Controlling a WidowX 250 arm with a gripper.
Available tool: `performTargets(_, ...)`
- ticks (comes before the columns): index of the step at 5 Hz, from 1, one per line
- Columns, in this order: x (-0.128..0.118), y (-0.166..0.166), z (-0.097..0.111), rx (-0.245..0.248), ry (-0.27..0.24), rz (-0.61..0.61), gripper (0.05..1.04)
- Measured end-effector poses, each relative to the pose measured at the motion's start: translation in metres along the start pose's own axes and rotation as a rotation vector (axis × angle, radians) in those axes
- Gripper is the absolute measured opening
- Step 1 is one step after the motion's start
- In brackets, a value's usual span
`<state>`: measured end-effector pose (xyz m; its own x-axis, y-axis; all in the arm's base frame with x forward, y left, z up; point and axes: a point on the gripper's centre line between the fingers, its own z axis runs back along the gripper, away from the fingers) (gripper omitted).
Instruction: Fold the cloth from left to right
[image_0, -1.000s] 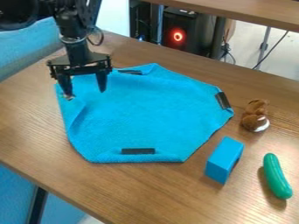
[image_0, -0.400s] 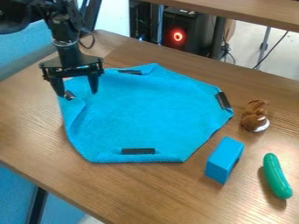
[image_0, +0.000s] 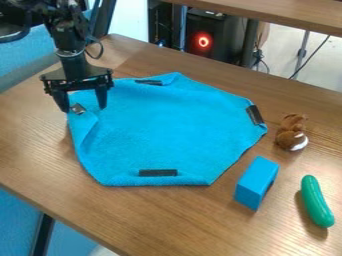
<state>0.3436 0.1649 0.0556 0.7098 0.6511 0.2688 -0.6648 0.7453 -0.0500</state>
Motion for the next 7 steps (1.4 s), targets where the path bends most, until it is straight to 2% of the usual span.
performTargets(2, -0.003, 0.009, -0.004, -0.010, 0.009, -0.006, 0.367)
performTargets(3, -0.006, 0.011, -0.007, -0.020, 0.018, -0.011, 0.159)
performTargets(4, -0.011, 0.015, -0.004, -0.033, 0.027, -0.026, 0.060)
performTargets(5, -0.010, 0.014, 0.009, -0.076, 0.023, -0.048, 0.051)
performTargets(6, -0.010, 0.004, 0.036, -0.148, 0.017, -0.101, 0.051)
performTargets(7, -0.009, -0.024, 0.058, -0.207, 0.054, -0.153, 0.051)
